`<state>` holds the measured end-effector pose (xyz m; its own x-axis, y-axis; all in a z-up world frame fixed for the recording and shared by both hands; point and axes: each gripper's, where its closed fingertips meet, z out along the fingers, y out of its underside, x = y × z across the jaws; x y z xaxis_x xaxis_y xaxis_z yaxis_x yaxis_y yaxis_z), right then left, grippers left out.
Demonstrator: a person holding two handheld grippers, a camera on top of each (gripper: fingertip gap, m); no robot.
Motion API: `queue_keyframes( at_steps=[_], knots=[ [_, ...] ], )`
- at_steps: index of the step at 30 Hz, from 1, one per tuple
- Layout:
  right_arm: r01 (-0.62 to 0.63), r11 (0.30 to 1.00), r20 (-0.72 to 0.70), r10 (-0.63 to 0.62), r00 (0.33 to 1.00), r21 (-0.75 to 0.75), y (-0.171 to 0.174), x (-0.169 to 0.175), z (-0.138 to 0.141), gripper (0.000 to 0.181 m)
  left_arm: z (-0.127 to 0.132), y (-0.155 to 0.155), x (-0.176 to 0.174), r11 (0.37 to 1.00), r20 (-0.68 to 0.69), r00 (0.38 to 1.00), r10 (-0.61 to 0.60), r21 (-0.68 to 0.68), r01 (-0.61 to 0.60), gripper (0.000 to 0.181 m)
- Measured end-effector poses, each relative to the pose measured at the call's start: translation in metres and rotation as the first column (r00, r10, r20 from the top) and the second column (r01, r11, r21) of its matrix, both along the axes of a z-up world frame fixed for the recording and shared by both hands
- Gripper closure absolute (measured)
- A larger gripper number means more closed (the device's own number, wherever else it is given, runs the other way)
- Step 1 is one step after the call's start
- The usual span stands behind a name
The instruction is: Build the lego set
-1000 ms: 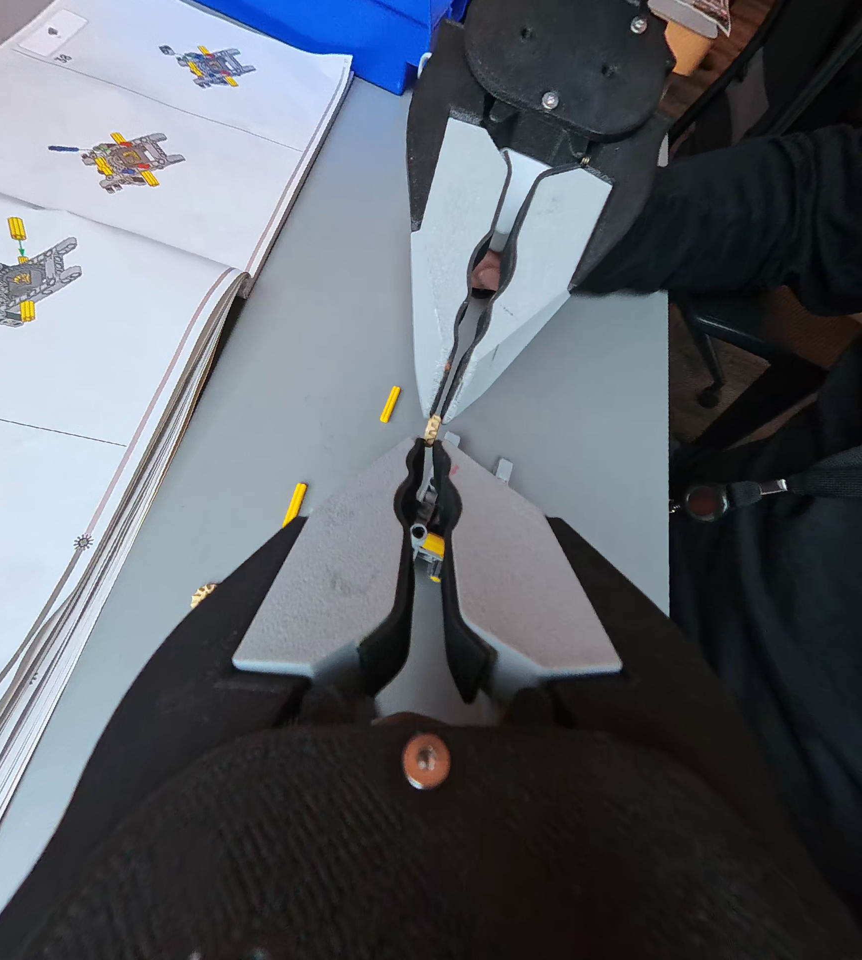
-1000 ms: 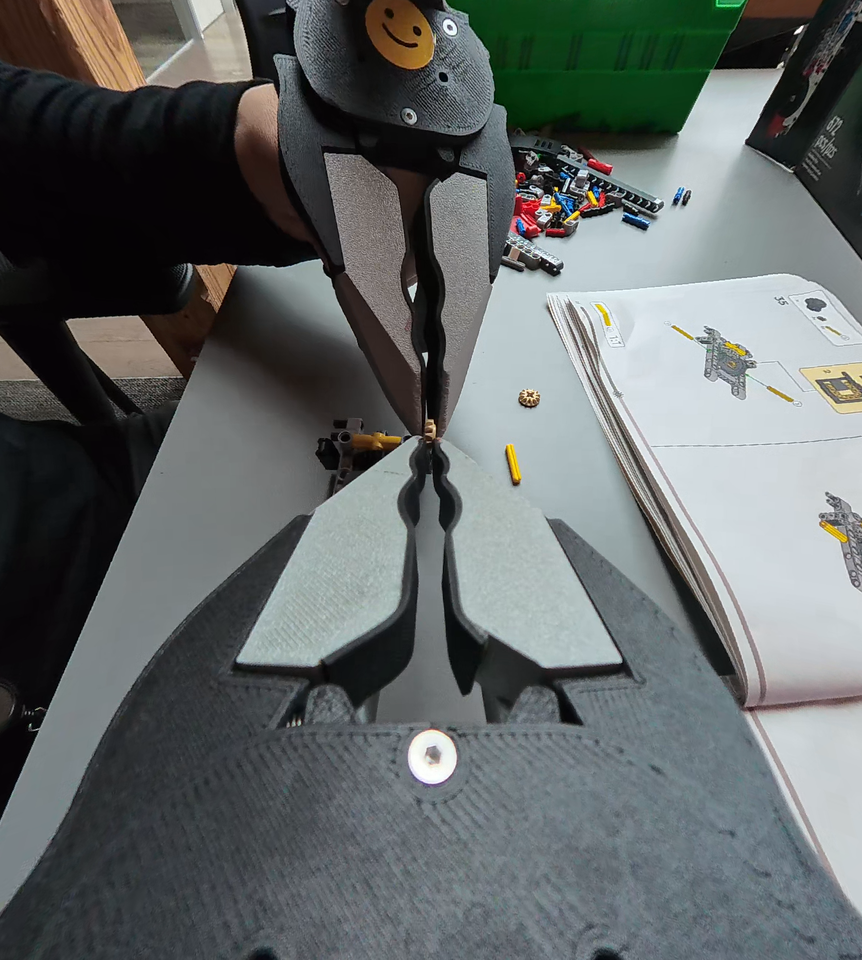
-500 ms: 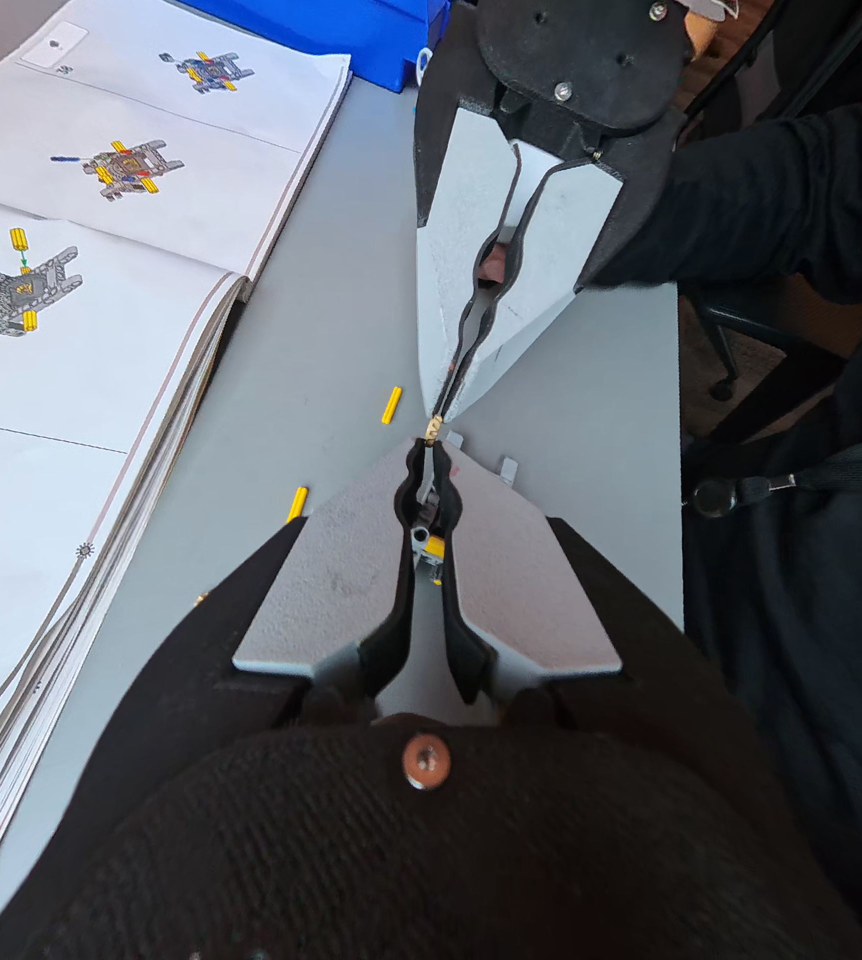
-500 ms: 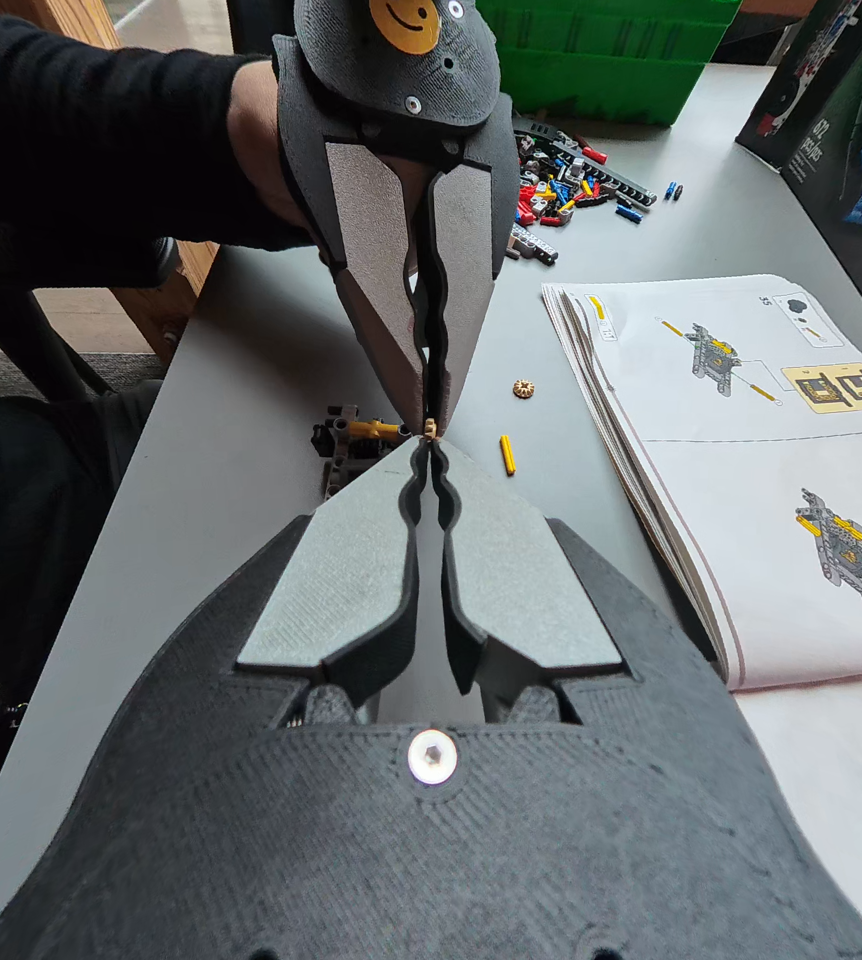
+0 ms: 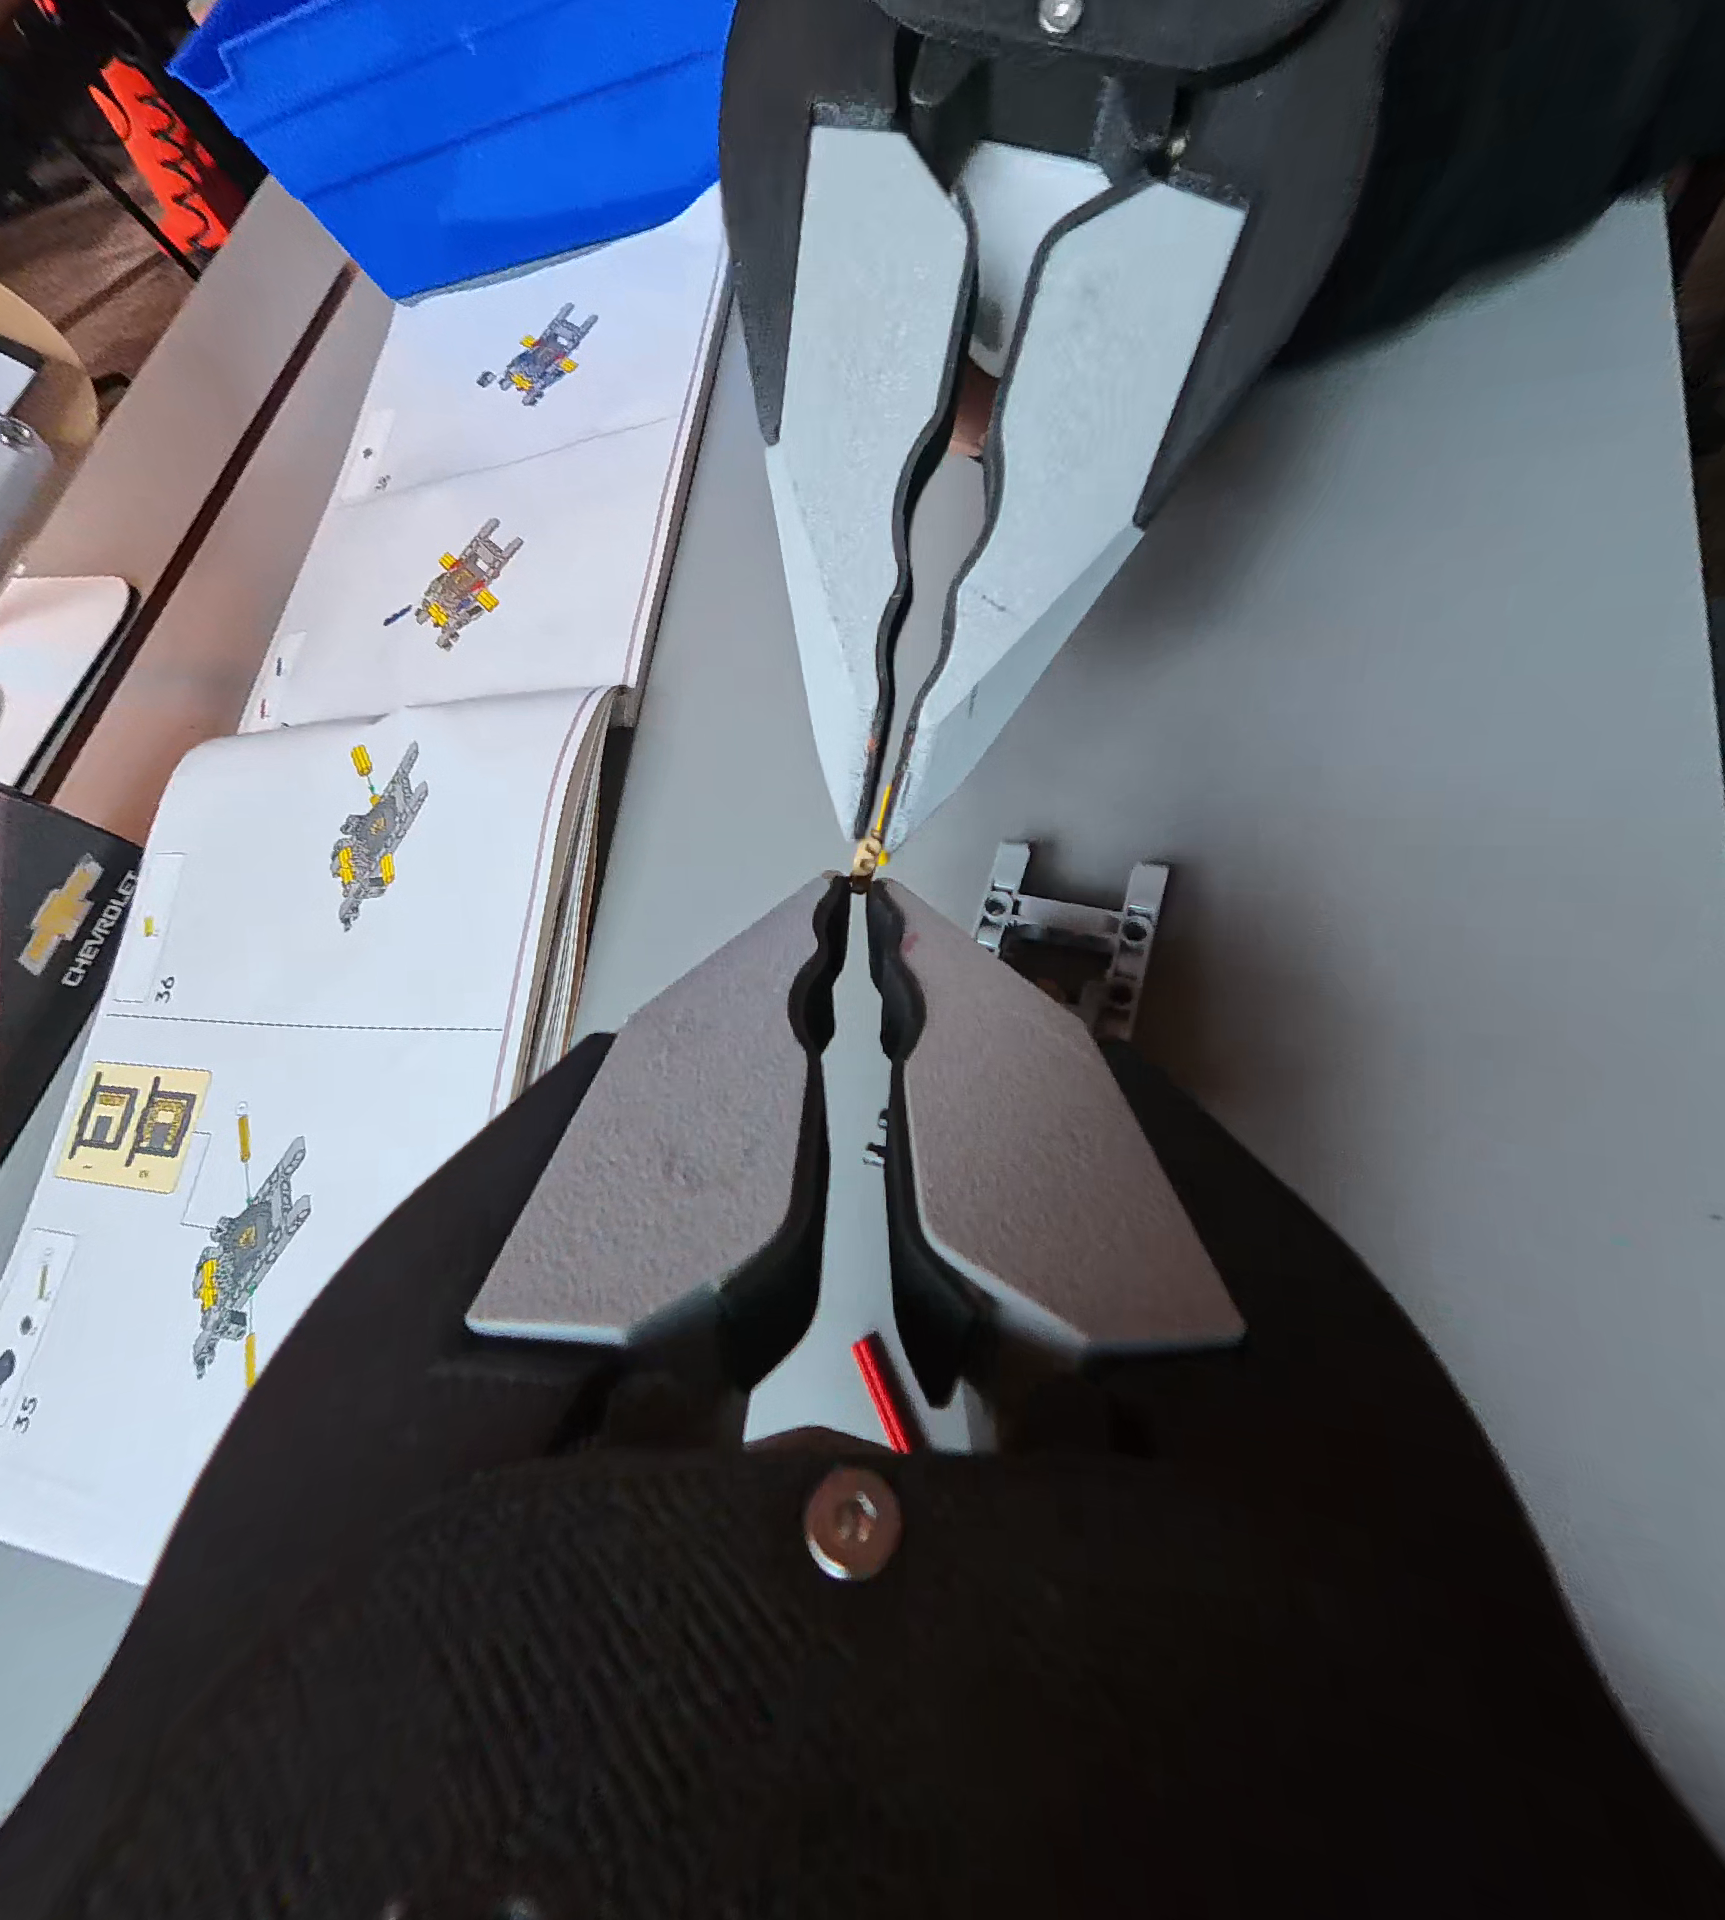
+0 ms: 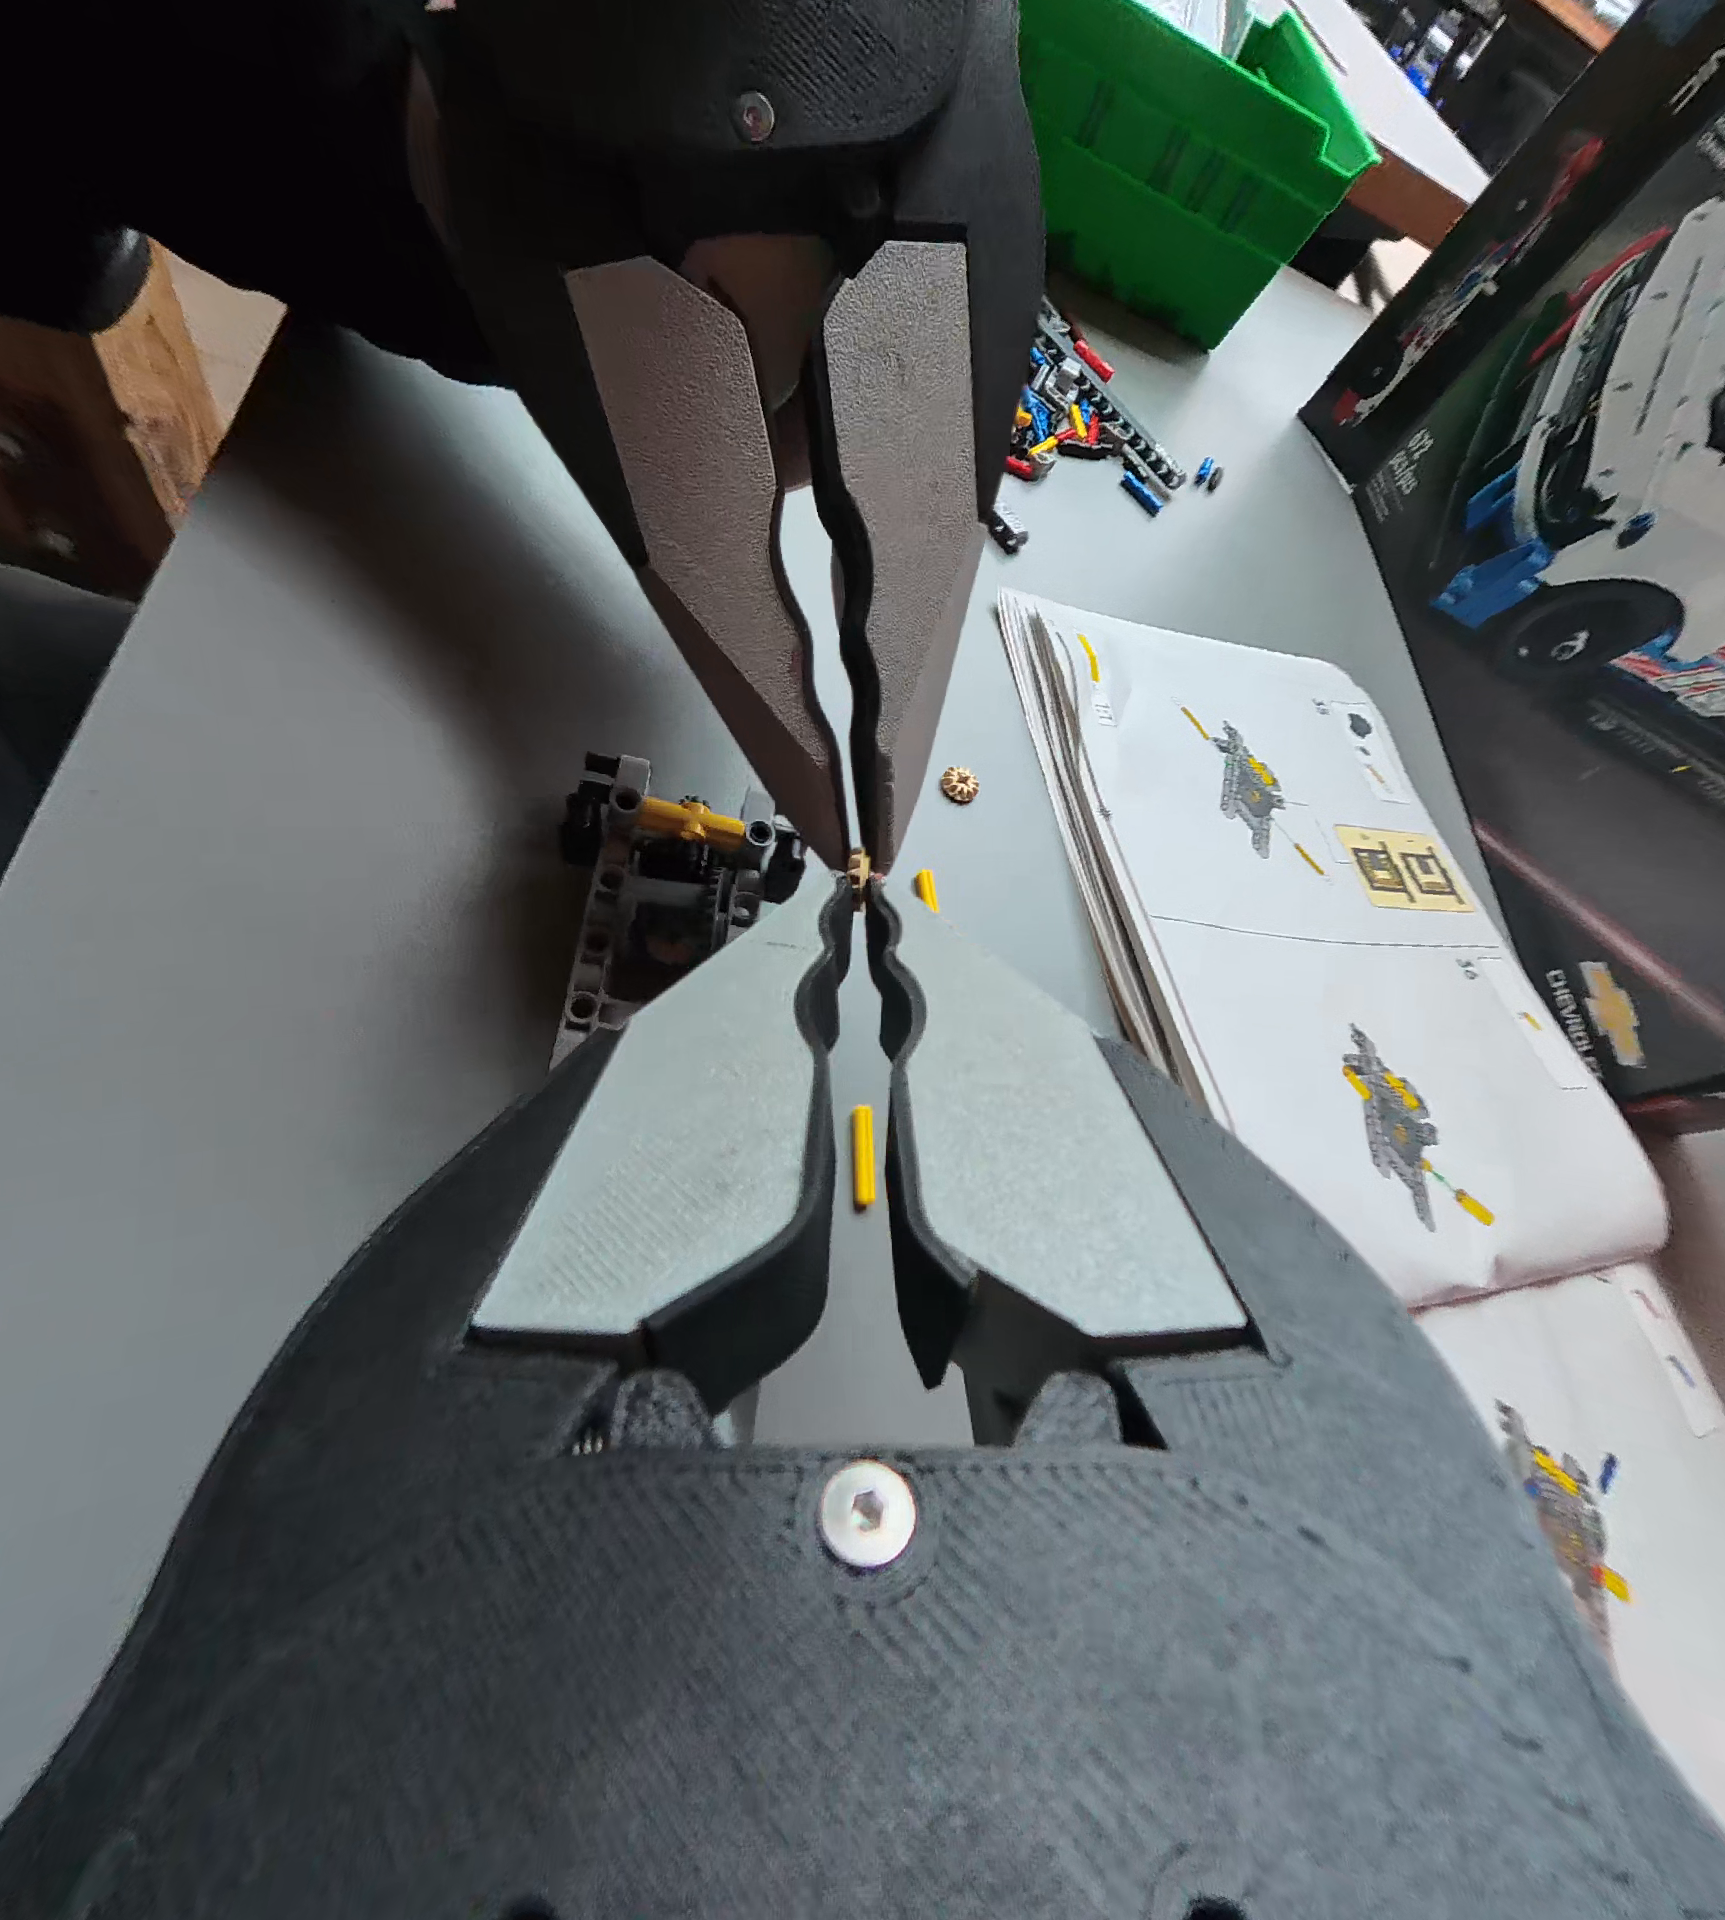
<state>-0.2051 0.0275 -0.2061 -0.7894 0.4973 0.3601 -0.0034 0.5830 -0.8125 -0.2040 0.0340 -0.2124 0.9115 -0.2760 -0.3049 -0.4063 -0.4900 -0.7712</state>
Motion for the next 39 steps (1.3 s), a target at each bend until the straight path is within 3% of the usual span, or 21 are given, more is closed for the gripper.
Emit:
queue_keyframes(
  at_steps=[7, 14, 19, 25, 32, 36, 39],
  knots=[
    [0.038, 0.995, -0.111, -0.027, 0.994, 0.098, 0.002, 0.0, 0.001, 0.181, 0.0, 0.002, 0.0, 1.0, -0.046, 0.999, 0.017, -0.008, -0.017, 0.181],
    [0.042, 0.997, -0.078, -0.037, 0.996, 0.058, 0.002, 0.002, 0.002, 0.181, 0.002, 0.001, 0.003, 1.0, 0.058, 0.998, 0.02, 0.0, -0.02, 0.179],
    [0.062, 0.998, -0.058, -0.061, 0.996, 0.015, 0.007, 0.0, 0.005, 0.181, 0.002, -0.005, -0.002, 1.0, 0.085, 0.996, 0.027, -0.015, -0.026, 0.162],
    [0.086, 0.996, -0.047, -0.086, 0.995, 0.0, 0.012, -0.003, 0.005, 0.181, 0.006, -0.02, -0.052, 0.984, 0.092, 0.982, 0.165, 0.054, -0.17, 0.16],
    [0.082, 0.997, -0.041, -0.082, 0.996, 0.002, 0.01, -0.003, 0.002, 0.181, 0.025, -0.042, -0.112, 0.896, 0.119, 0.932, 0.344, 0.256, -0.363, 0.162],
    [0.08, 0.997, -0.016, -0.08, 0.997, -0.009, 0.01, -0.004, -0.002, 0.181, 0.024, -0.045, -0.121, 0.874, 0.13, 0.922, 0.364, 0.295, -0.386, 0.166],
    [0.079, 0.997, -0.004, -0.079, 0.997, -0.02, 0.01, -0.005, -0.002, 0.181, 0.012, -0.043, -0.121, 0.892, 0.085, 0.928, 0.362, 0.258, -0.371, 0.167]
  ],
)
